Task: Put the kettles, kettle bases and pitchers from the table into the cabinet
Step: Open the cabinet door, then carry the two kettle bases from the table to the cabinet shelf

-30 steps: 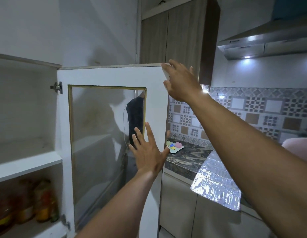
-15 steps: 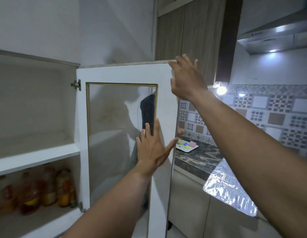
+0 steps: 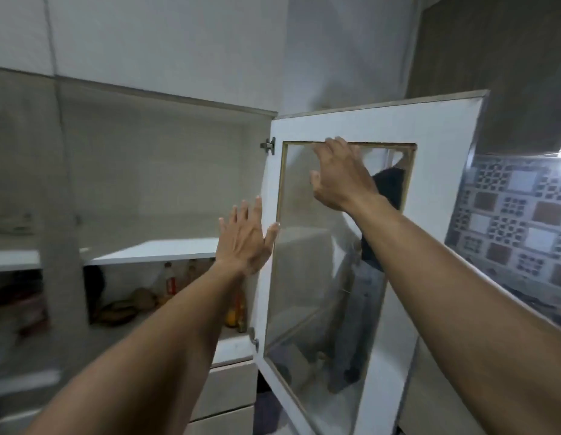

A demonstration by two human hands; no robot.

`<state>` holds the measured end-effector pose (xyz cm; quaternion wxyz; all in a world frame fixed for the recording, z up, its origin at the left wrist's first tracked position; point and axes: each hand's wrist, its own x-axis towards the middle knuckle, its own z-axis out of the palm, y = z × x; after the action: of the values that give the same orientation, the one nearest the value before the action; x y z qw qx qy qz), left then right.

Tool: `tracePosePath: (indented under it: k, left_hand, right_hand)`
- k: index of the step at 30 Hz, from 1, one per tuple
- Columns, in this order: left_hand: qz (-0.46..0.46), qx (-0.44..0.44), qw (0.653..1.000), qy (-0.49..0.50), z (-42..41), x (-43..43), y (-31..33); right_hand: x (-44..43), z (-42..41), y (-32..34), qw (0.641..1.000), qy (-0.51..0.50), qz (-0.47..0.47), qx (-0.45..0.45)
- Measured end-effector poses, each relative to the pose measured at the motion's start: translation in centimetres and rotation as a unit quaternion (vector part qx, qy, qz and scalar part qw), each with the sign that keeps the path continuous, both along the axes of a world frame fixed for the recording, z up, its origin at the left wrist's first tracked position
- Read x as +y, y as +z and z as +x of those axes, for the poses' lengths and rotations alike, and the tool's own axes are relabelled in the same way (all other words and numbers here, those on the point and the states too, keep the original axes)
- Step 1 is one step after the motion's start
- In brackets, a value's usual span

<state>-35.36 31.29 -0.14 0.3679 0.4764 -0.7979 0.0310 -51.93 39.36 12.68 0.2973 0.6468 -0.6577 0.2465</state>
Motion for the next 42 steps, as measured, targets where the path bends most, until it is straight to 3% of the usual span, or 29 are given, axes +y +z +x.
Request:
tracePosePath:
  k: [8,24,31,42]
  left_hand:
    - [0.027,-0.024,0.987,0.16,16.9,-2.3,-2.7]
    - [0.094,-0.041,0.912,0.397,43.3,-4.1,-8.1]
    - [0.138,-0.029,0.86,0.49,52.3,-2.1,-12.5]
    - [0.216,0.033,0.747,0.628,64.7,-1.3,-23.4]
  right_hand:
    - [-8.9,13.7,-4.5,0.981,0.159,0.088,-0.072]
    - [-21.6,43.4,-12.9,0.904,0.374,0.198,-0.064]
    - [-23.6,55.3,-18.8,0.852,0.462,0.246,-0.035]
    - [-28.0,73.9,-31.5,0.742,0.578,0.339,0.025]
